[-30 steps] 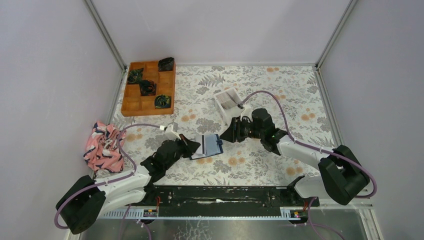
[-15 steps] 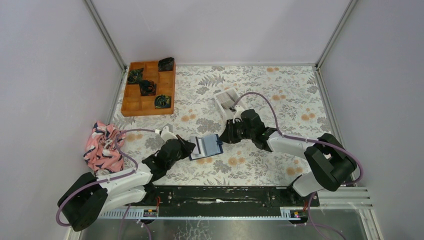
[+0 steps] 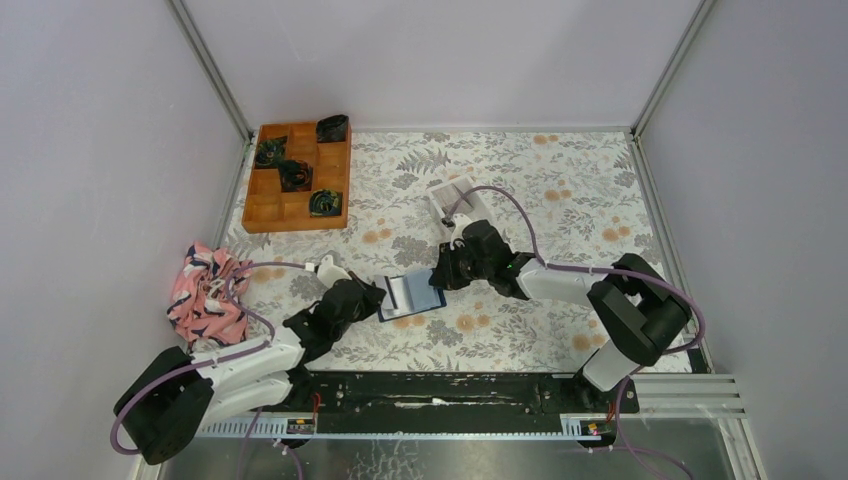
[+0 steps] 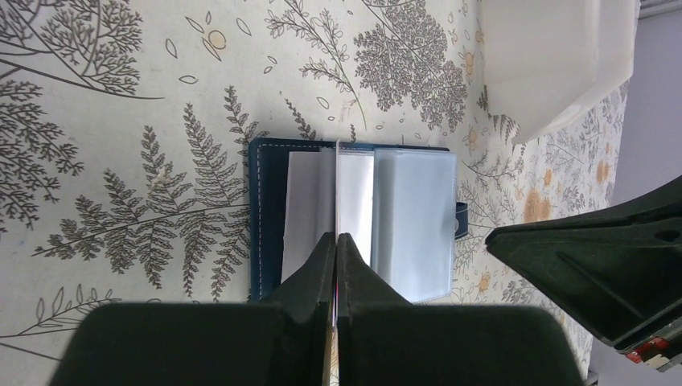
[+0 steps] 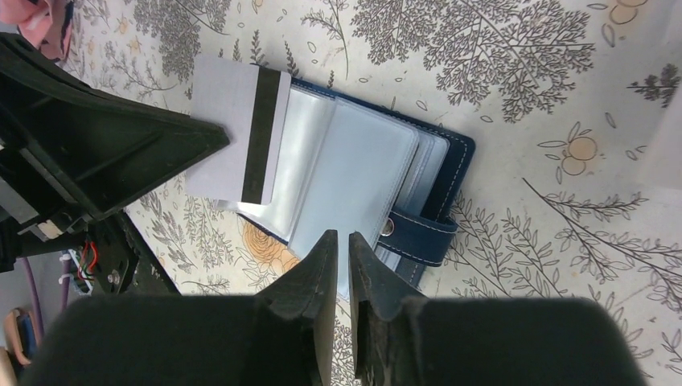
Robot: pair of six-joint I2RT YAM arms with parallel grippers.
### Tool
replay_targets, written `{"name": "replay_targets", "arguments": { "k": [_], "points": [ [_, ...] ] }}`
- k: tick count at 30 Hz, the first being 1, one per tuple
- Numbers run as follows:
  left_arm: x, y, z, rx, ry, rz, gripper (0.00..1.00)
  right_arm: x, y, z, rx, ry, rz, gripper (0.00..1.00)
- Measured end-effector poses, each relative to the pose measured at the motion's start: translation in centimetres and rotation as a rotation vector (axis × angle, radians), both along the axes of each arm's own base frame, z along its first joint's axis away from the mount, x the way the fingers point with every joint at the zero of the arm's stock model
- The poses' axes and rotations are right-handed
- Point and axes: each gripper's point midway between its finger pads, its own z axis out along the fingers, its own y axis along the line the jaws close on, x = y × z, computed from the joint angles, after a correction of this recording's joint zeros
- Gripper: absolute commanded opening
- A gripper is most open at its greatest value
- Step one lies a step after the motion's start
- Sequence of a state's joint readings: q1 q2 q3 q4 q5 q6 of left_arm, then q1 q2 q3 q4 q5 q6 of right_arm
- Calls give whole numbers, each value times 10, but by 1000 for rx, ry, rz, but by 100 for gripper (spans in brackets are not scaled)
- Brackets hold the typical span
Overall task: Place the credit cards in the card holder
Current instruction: Insert the credit card into the card holder.
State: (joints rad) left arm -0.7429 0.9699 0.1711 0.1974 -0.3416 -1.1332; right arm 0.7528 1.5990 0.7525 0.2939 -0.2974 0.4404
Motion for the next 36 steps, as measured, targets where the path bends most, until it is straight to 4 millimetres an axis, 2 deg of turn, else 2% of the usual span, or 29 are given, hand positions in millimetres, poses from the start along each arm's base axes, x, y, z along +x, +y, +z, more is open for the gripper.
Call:
{"name": "replay_targets", "arguments": {
  "k": [4, 11, 19, 36],
  "points": [
    [1, 4, 2, 4, -5, 18, 0, -4, 4, -6, -18, 13, 16, 16],
    [3, 5, 19, -44, -68, 30, 0, -6, 7, -19, -53, 25, 23, 15],
    [5, -6, 32, -101, -119, -8, 0, -7, 7, -30, -78, 41, 24, 15],
    [5, -30, 29, -169, -116, -81, 0, -5, 10, -33, -79, 43, 25, 14]
  ]
}}
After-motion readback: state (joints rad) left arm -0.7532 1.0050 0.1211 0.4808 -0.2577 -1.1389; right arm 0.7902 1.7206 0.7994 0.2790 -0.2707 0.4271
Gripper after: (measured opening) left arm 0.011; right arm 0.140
